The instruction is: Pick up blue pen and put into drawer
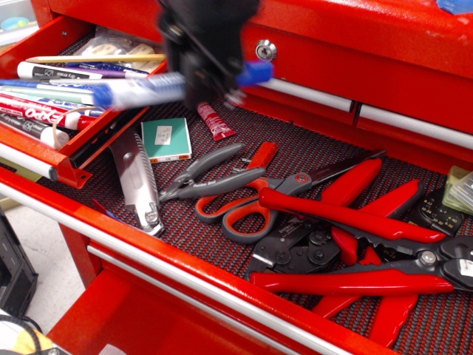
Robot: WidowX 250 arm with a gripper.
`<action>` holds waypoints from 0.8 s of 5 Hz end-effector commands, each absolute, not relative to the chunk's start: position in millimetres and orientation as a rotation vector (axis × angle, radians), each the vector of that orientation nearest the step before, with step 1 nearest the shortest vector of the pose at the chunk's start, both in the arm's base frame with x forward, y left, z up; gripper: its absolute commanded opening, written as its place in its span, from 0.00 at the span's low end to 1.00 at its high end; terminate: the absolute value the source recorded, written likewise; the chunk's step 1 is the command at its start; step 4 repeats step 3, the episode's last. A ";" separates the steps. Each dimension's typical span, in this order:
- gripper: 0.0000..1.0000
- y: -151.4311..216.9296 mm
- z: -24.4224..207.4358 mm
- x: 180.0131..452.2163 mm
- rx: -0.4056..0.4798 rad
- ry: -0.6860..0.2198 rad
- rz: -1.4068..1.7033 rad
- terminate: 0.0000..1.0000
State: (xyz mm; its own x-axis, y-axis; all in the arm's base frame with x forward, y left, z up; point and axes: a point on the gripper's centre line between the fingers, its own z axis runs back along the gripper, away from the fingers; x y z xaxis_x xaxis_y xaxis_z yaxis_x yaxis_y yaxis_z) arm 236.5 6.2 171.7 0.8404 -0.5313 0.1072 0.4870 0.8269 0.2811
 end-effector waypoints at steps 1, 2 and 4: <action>0.00 86.7 189.3 260.0 0.337 -0.305 -0.604 0.00; 0.00 137.4 185.3 266.3 0.327 -0.354 -0.575 0.00; 1.00 187.9 189.3 264.4 0.332 -0.408 -0.532 1.00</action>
